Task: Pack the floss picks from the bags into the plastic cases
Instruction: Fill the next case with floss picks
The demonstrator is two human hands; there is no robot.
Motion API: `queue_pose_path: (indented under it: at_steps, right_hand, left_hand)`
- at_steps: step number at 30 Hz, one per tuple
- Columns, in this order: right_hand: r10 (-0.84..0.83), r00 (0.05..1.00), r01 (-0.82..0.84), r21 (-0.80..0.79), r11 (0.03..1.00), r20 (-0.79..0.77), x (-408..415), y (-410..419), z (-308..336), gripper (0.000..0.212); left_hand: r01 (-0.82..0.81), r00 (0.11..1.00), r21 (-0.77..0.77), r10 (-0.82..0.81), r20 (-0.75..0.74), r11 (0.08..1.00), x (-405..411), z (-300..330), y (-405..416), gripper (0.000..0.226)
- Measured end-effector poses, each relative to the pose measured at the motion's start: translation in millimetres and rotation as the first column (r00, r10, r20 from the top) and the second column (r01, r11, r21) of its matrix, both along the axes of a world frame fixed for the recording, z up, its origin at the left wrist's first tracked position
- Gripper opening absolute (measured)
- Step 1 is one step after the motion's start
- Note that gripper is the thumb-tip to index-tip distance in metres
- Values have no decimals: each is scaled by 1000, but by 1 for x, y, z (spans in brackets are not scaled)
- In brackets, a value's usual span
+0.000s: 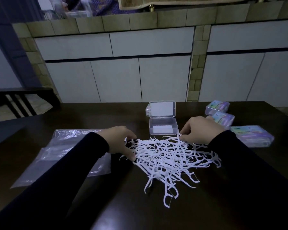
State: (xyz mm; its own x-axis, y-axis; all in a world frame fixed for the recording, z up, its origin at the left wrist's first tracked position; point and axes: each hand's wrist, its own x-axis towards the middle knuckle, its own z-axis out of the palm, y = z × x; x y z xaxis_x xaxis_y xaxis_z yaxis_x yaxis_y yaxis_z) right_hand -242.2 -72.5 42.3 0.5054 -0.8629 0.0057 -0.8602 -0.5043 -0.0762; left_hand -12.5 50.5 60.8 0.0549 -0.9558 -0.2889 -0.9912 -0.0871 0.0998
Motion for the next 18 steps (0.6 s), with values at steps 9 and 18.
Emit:
queue_pose_path:
  at_steps: [9,18]
  right_hand:
    - [186,976,-168,-150,974,113,13,19,1,31]
    - [278,958,-259,-210,943,65,26,29,-9,41]
  left_hand:
    - [78,994,-137,-86,-59,988,-12,-7,0,46]
    - [143,977,-116,-159,-142,983,-25,-7,3,68]
